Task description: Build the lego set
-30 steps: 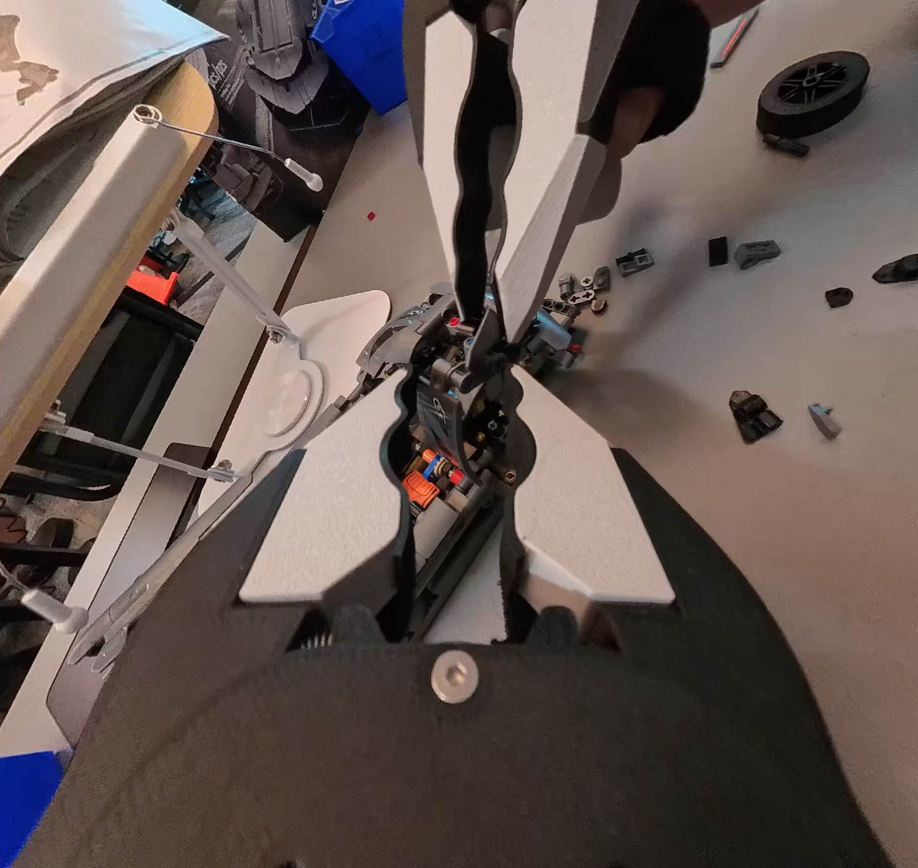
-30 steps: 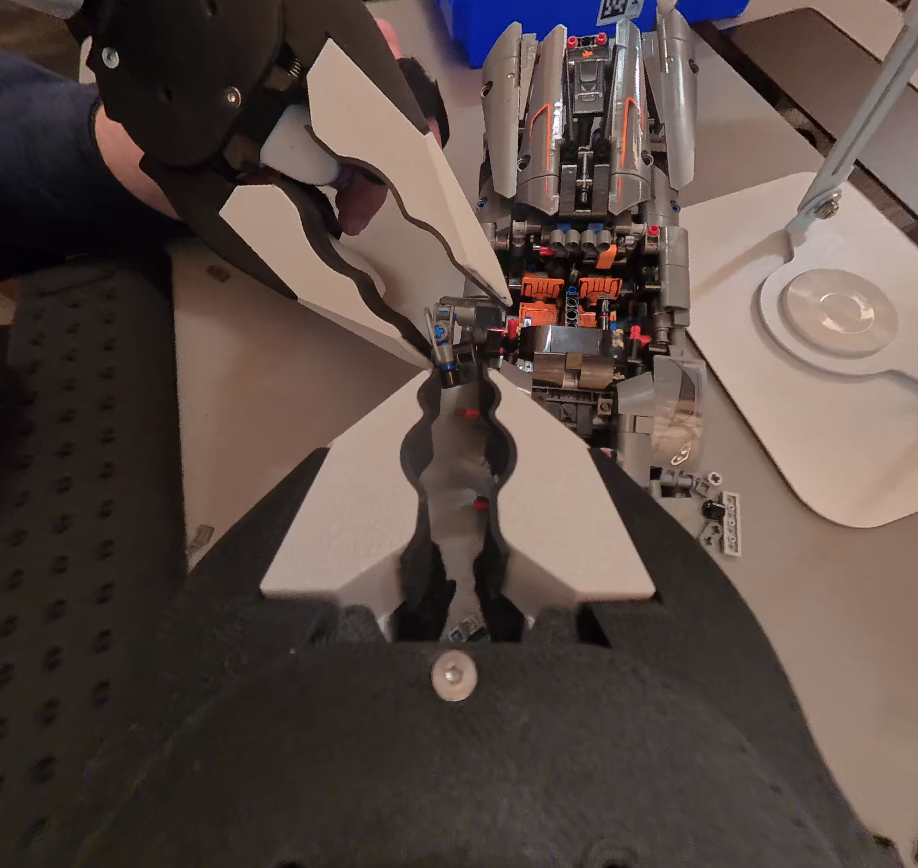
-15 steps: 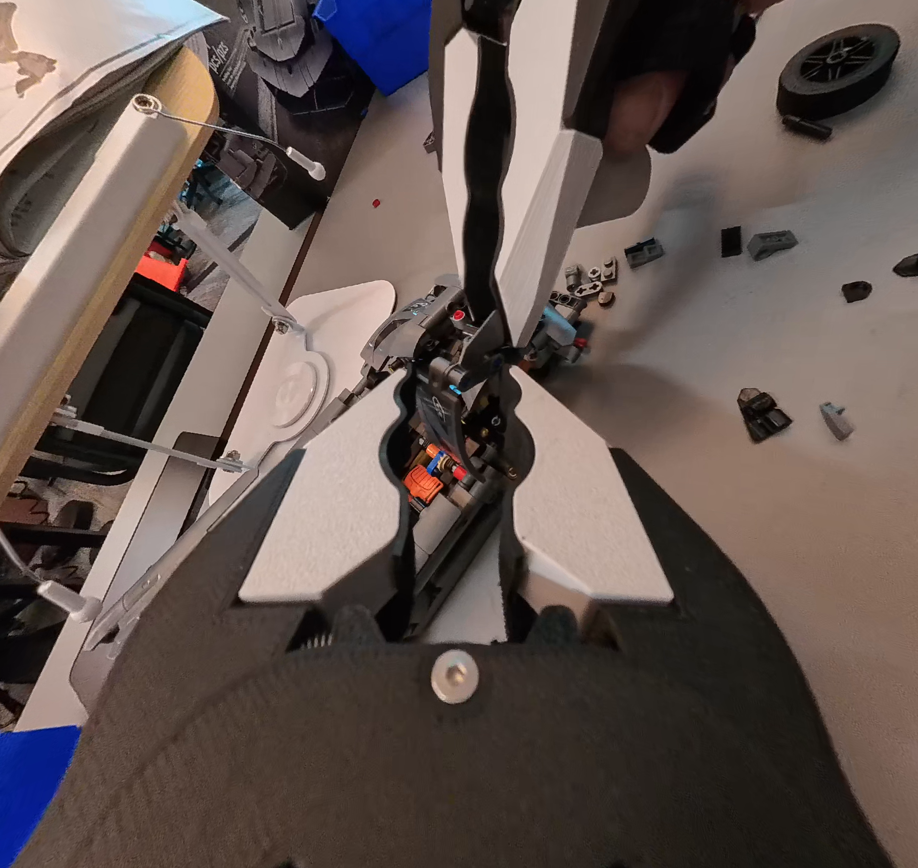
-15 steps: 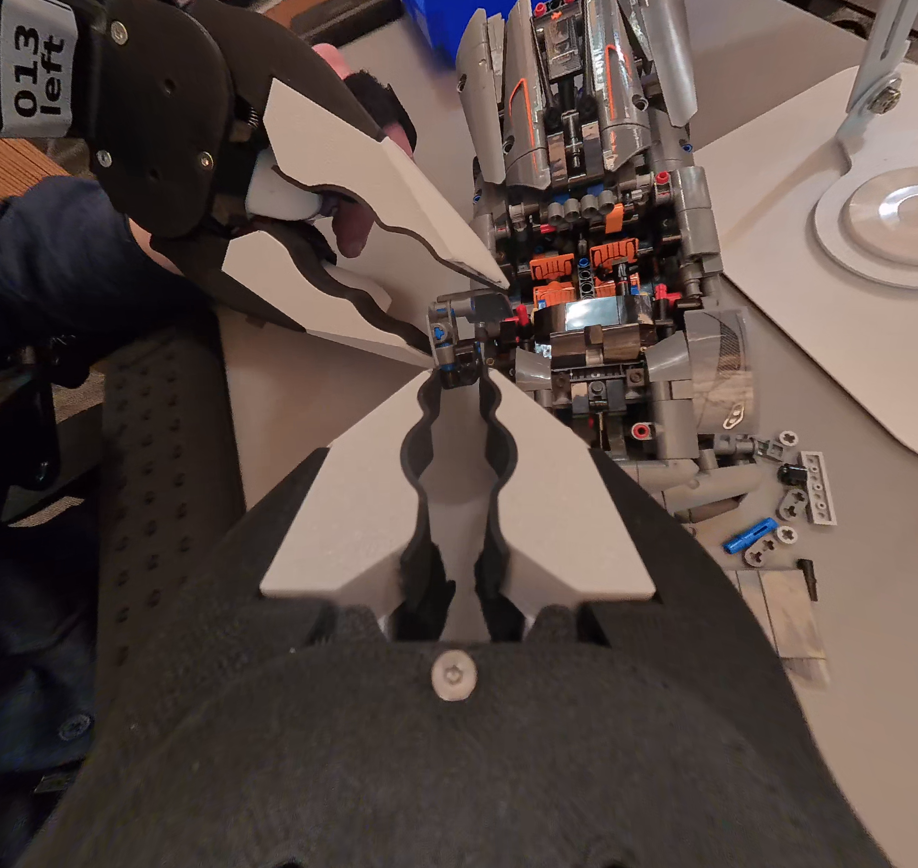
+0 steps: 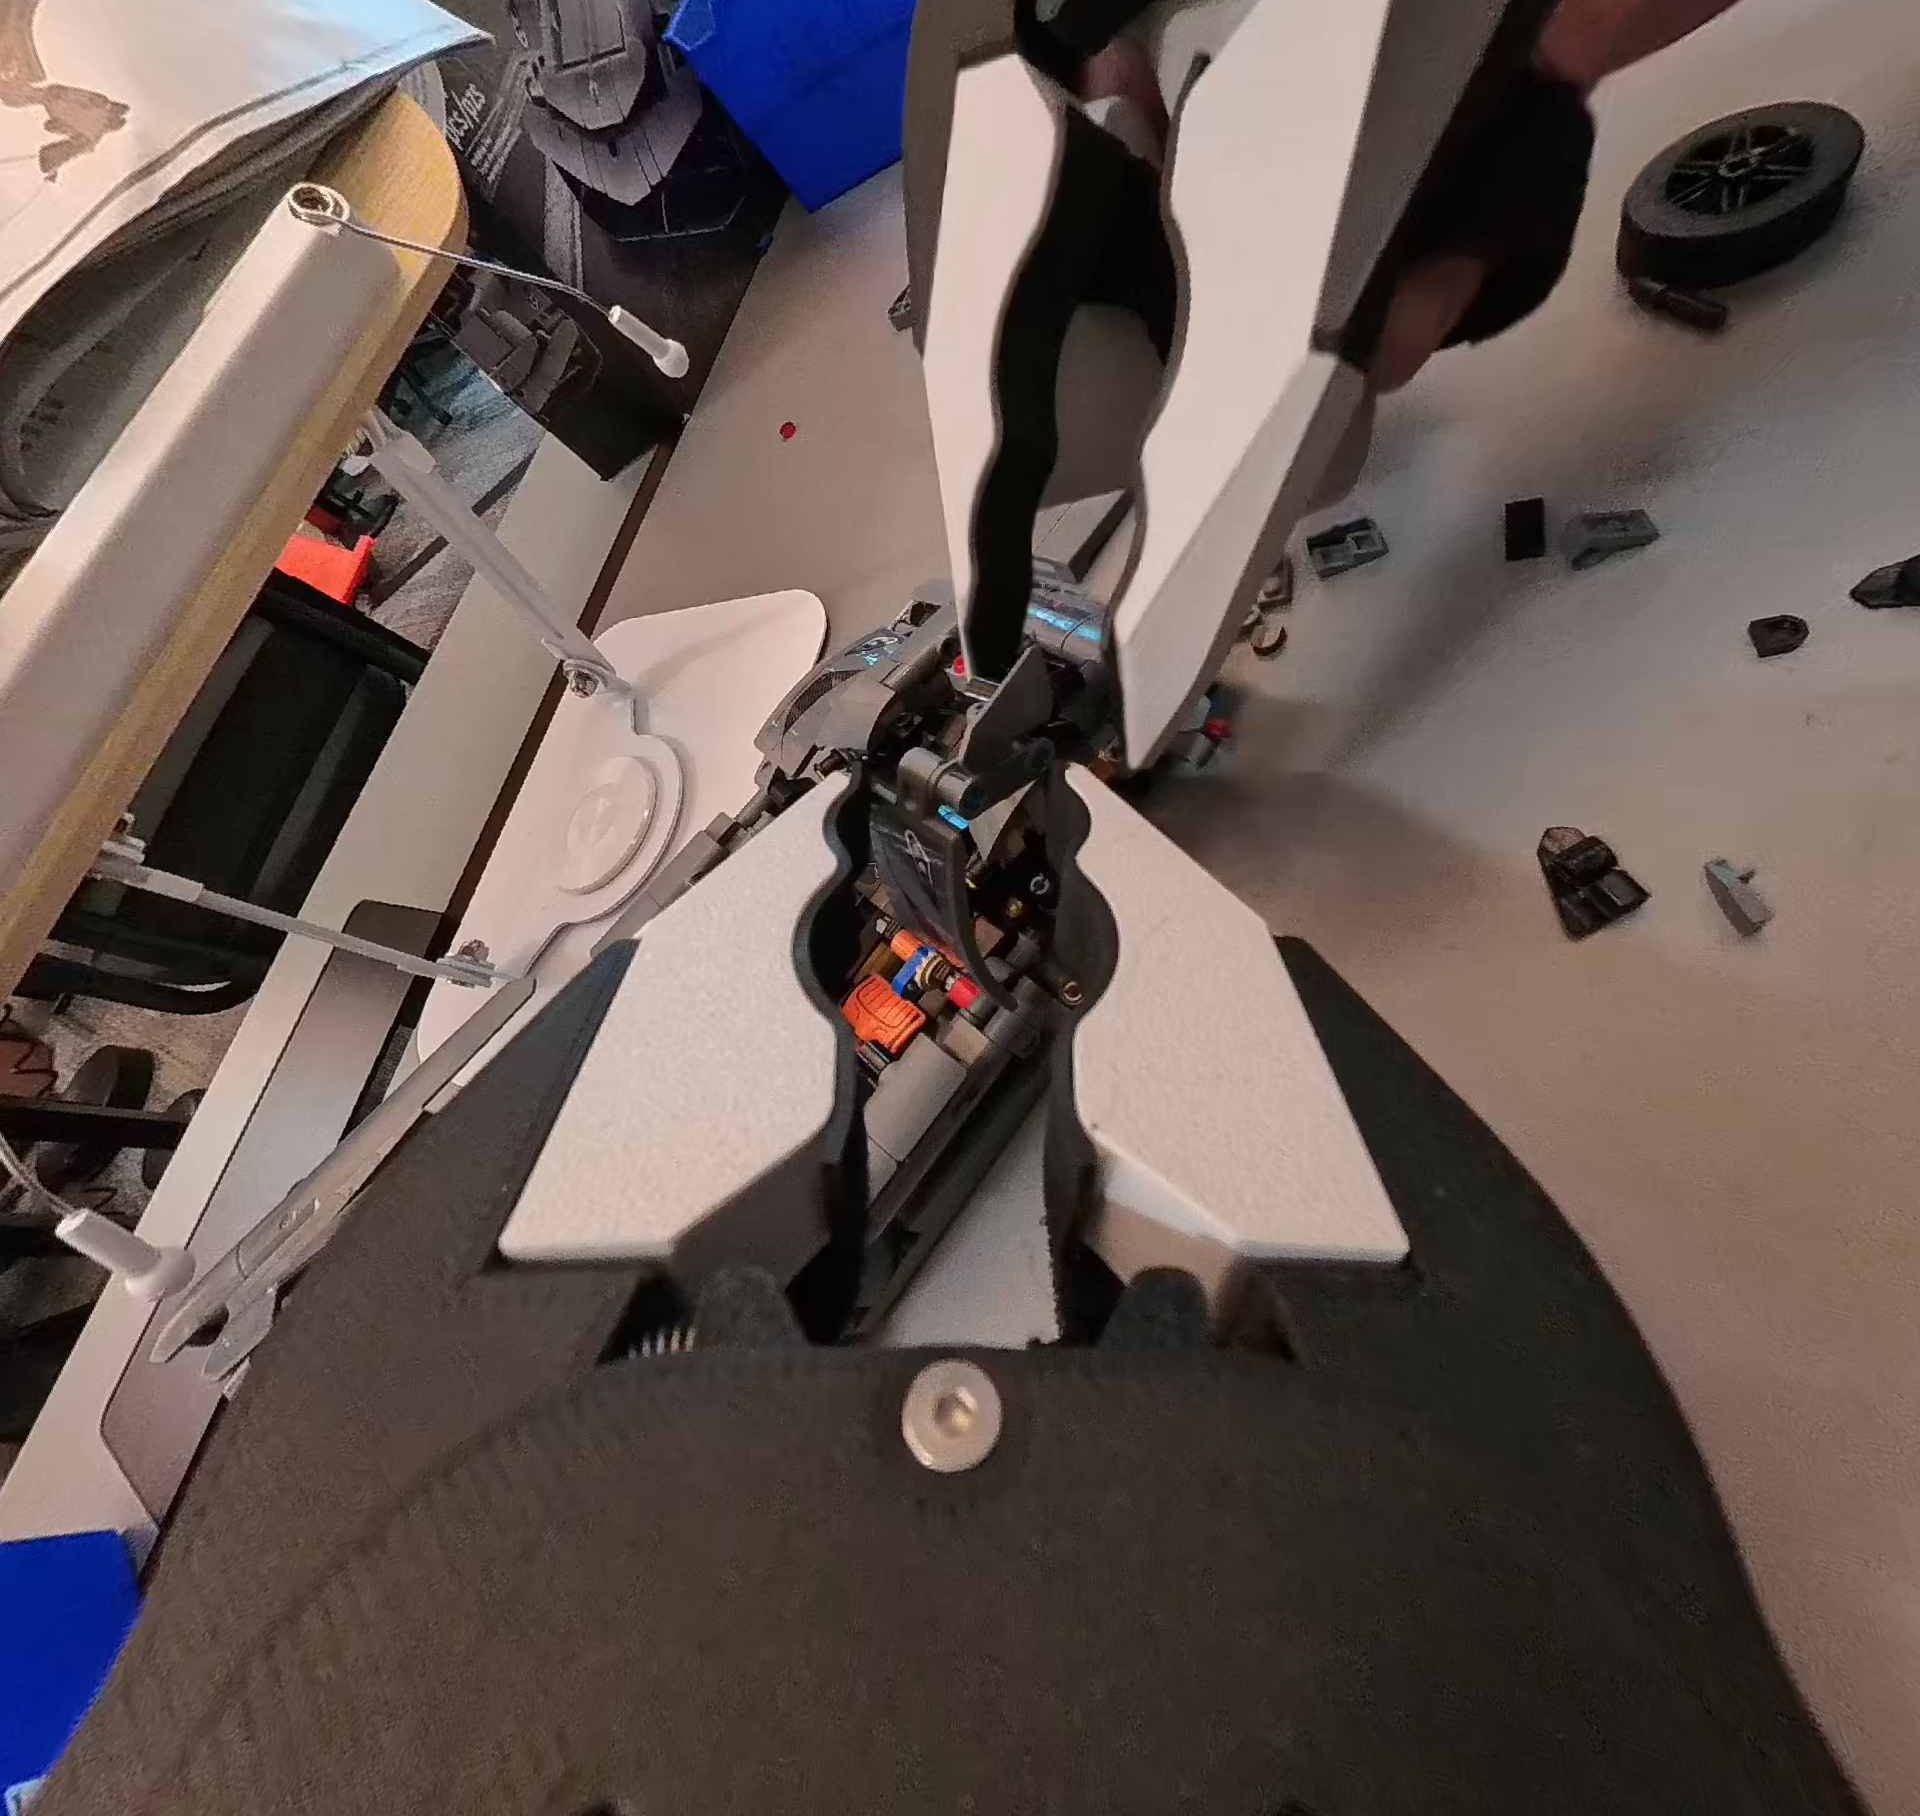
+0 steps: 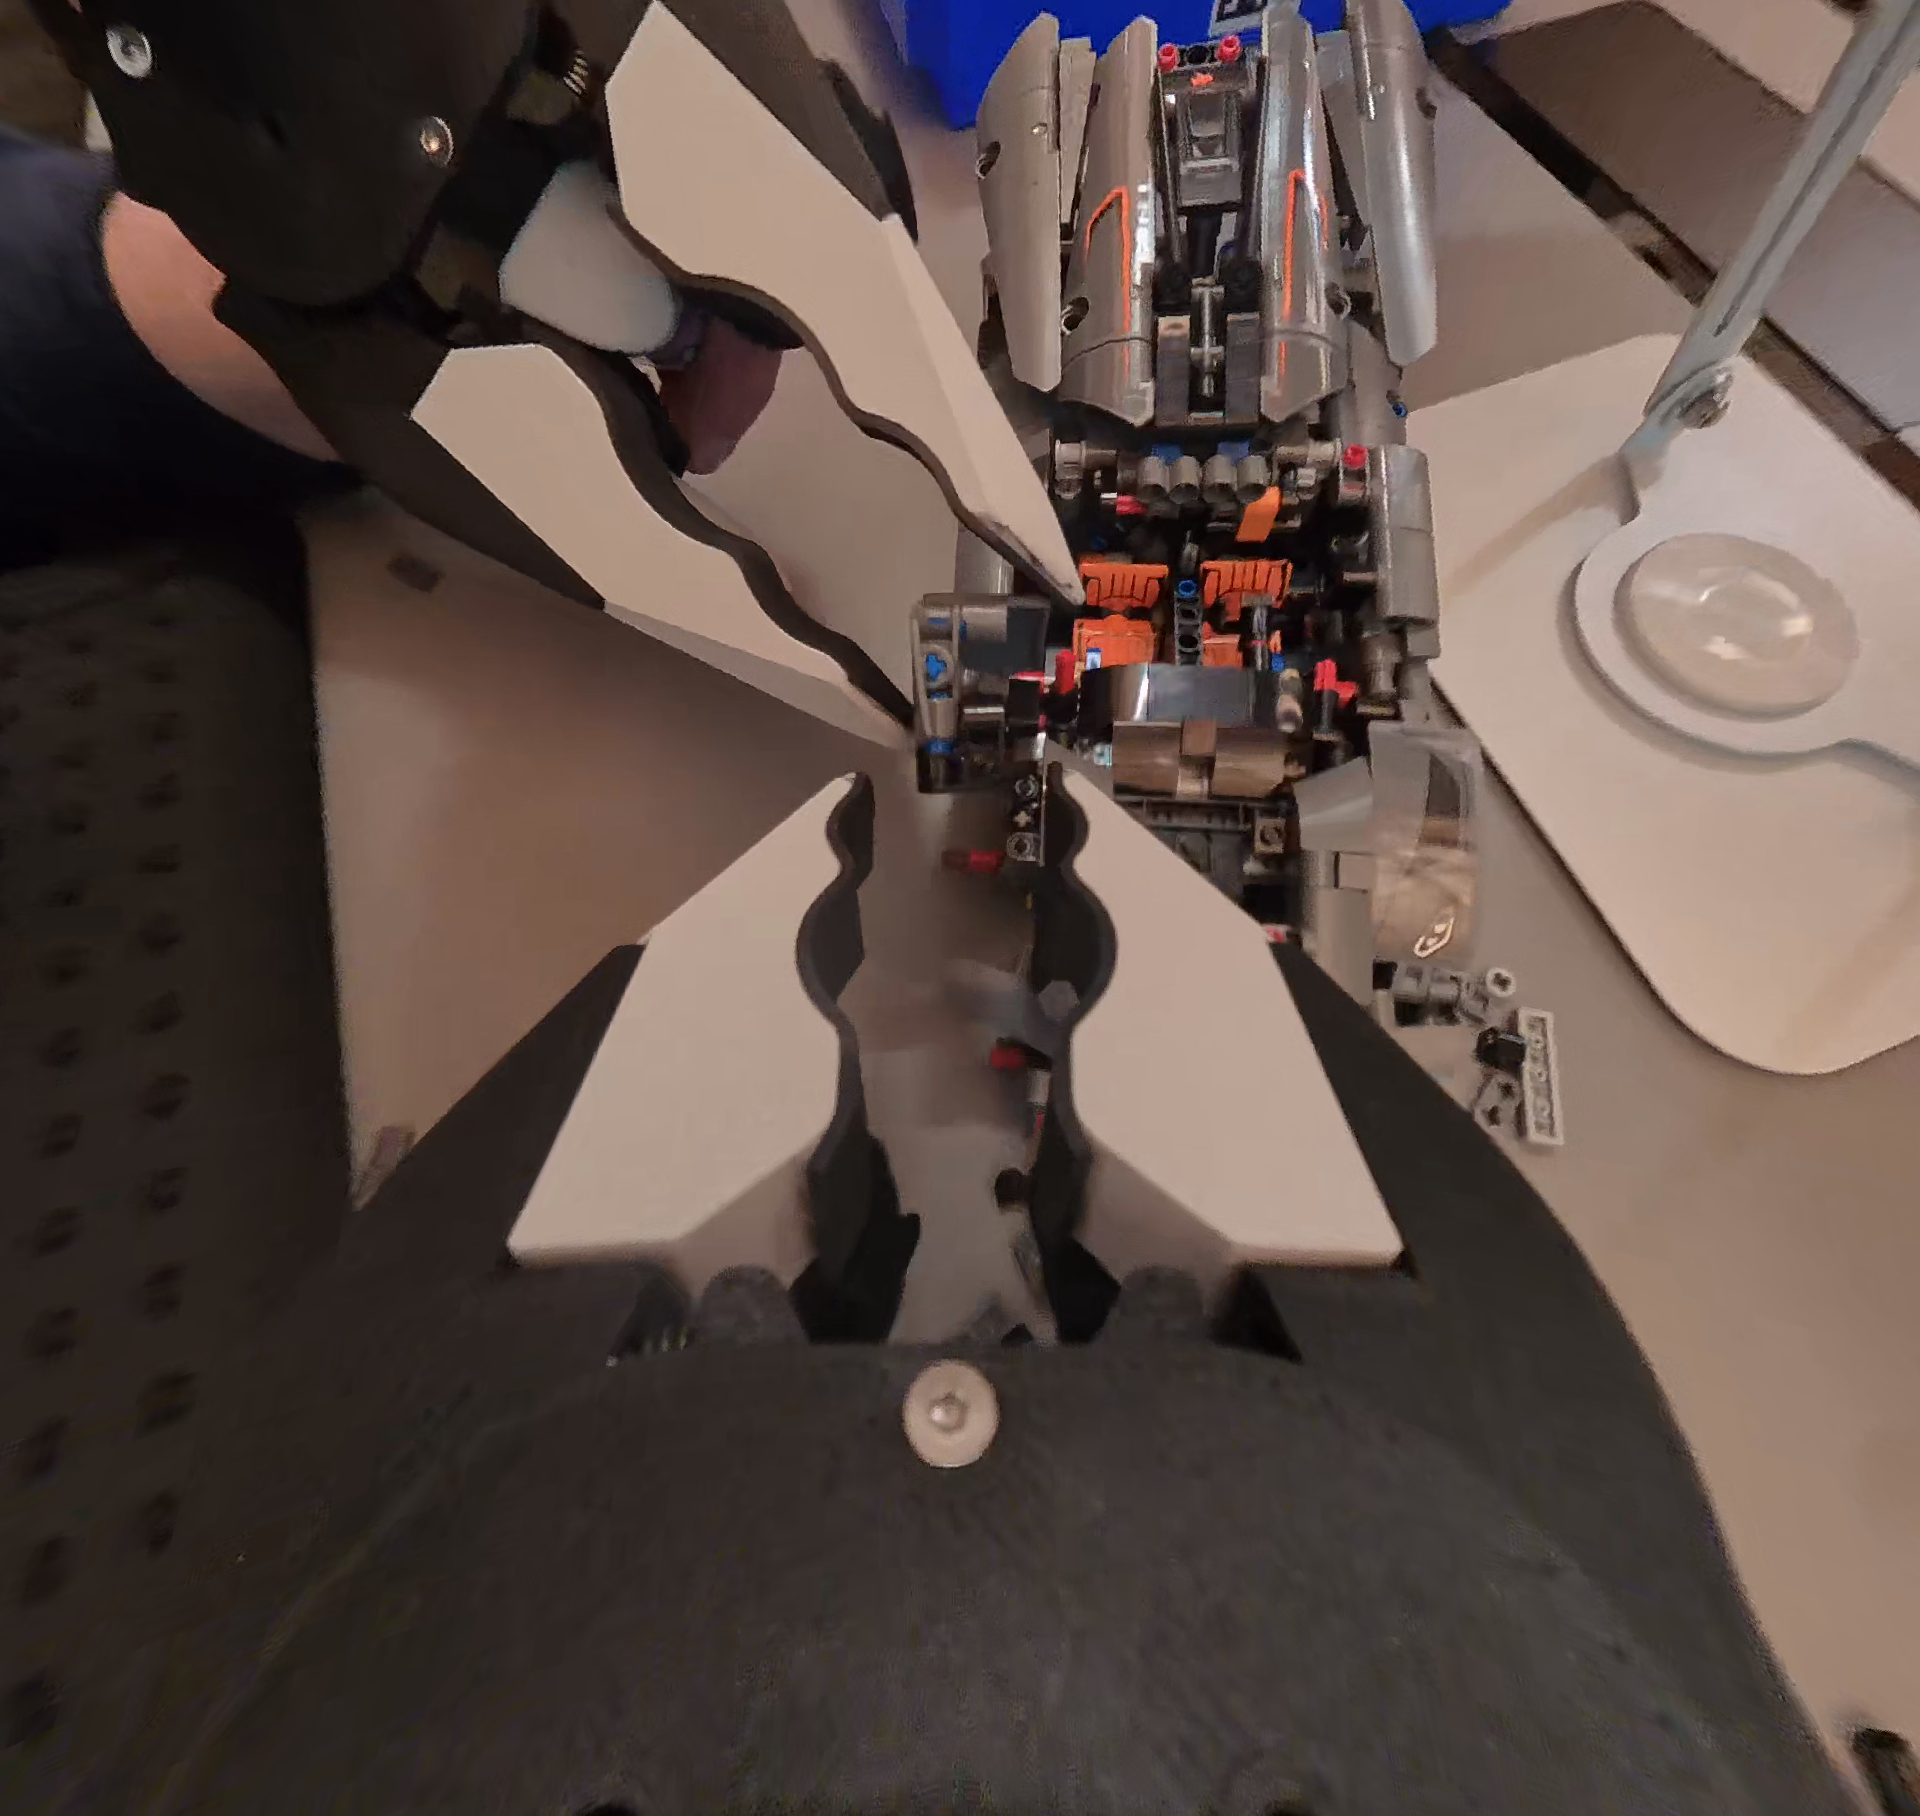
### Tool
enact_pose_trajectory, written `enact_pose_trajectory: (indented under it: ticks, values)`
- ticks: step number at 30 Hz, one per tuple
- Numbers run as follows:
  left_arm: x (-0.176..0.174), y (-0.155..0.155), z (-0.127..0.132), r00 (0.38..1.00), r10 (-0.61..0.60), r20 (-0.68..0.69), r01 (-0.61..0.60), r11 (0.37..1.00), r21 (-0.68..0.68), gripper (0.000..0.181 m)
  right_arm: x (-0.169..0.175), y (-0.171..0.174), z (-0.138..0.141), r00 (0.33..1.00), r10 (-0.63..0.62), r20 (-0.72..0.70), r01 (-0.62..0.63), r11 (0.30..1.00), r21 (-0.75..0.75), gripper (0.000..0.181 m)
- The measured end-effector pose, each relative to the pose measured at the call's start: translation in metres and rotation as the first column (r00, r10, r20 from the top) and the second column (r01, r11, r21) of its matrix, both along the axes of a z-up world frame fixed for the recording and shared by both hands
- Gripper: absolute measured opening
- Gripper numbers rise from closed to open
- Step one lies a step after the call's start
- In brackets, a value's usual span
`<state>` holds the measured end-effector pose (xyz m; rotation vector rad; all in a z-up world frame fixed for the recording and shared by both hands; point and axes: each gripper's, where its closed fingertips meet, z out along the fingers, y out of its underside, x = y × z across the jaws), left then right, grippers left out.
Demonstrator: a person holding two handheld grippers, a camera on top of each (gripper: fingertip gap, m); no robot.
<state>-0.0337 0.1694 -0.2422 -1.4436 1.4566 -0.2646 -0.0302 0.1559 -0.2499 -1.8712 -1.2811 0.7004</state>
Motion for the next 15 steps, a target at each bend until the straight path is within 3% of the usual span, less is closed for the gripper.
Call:
enact_pose_trajectory:
  ticks: [3, 6, 11, 15]
  values:
    - [0.000, 0.000, 0.000, 1.000, 0.001, 0.001, -0.001, 1.000, 0.001, 0.031, -0.004, 0.002, -0.003, 0.999, -0.014, 0.045, 0.011, 0.998, 0.061, 0.018]
    - [0.000, -0.001, 0.000, 1.000, -0.003, 0.005, 0.003, 1.000, -0.001, 0.030, -0.002, 0.000, -0.004, 0.999, -0.004, 0.052, 0.001, 0.998, 0.063, 0.017]
    - [-0.003, 0.000, 0.002, 0.999, -0.016, 0.051, 0.018, 0.999, -0.045, 0.030, 0.003, -0.003, 0.019, 0.977, 0.010, -0.212, -0.053, 0.978, -0.199, 0.019]
    - [-0.007, 0.001, 0.004, 0.994, -0.040, 0.097, 0.050, 0.993, -0.105, 0.031, -0.004, -0.001, 0.020, 0.946, -0.036, -0.323, -0.088, 0.928, -0.361, 0.017]
